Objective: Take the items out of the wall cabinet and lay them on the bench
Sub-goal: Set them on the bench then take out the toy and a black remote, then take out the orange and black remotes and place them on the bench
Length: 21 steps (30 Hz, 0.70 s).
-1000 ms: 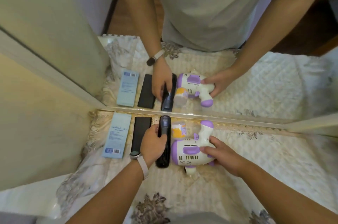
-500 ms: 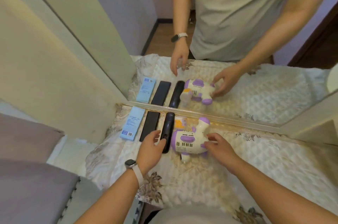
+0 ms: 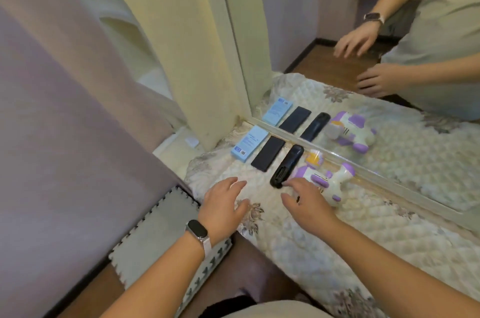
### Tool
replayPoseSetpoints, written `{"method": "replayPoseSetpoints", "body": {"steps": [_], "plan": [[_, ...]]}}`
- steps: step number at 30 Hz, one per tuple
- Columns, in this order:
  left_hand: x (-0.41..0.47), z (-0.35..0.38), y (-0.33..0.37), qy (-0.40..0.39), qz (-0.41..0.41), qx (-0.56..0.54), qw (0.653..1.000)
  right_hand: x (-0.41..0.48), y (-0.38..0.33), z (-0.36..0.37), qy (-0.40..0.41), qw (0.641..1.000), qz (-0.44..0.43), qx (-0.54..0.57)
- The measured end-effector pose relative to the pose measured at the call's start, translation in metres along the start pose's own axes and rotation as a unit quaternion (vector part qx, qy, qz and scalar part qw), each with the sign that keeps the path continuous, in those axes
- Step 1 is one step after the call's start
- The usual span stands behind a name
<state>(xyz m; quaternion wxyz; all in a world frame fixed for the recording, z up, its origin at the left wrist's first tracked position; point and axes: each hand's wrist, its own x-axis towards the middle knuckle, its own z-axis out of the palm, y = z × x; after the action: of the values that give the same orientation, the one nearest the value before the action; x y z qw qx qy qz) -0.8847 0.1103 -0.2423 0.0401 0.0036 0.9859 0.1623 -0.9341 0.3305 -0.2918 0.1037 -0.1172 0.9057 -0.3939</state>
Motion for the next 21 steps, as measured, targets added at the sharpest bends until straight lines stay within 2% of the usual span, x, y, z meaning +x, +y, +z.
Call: {"method": "replayPoseSetpoints", "body": {"steps": [5, 11, 21], "plan": [[-0.059, -0.013, -0.042, 0.055, -0.023, 0.050, 0.997, -0.012, -0.054, 0.032, -0.035, 0.981, -0.150, -0.117], [-0.143, -0.035, -0.107, 0.118, -0.057, 0.080, 0.988, -0.043, -0.136, 0.091, -0.060, 0.927, -0.292, -0.229], [-0.361, -0.077, -0.258, 0.204, -0.170, 0.115, 0.957, -0.141, -0.313, 0.260, -0.118, 0.841, -0.465, -0.251]]}}
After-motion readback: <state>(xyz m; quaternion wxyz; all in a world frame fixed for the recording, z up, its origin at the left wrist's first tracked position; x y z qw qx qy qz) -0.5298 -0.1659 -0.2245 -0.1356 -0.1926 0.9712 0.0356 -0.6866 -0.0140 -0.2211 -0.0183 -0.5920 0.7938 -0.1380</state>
